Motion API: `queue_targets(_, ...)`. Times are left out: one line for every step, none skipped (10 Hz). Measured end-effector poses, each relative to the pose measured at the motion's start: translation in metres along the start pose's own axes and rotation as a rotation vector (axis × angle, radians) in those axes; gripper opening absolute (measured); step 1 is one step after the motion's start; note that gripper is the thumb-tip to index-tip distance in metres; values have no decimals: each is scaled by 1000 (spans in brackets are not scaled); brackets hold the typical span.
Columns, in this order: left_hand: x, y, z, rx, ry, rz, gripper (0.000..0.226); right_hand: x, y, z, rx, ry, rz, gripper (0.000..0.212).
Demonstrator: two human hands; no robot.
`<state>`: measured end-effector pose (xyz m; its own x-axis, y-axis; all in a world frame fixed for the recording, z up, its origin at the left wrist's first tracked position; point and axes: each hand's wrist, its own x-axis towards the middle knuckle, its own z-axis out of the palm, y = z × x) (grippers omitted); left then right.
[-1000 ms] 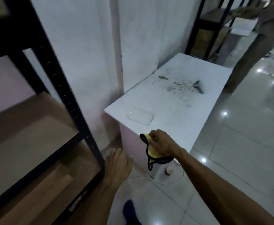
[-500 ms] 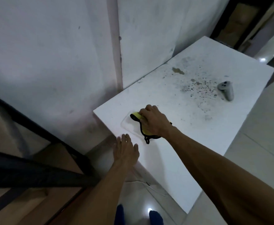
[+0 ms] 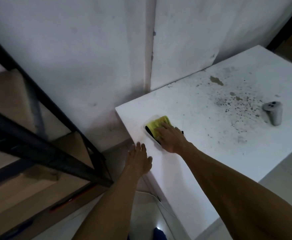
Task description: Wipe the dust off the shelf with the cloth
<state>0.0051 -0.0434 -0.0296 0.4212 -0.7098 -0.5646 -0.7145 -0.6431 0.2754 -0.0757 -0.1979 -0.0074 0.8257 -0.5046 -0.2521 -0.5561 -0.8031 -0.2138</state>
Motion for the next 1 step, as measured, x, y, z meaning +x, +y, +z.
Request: queue_targets(-28,-20,-3,-85,81,8,68,-21,-26,-7,85,23,-40,42)
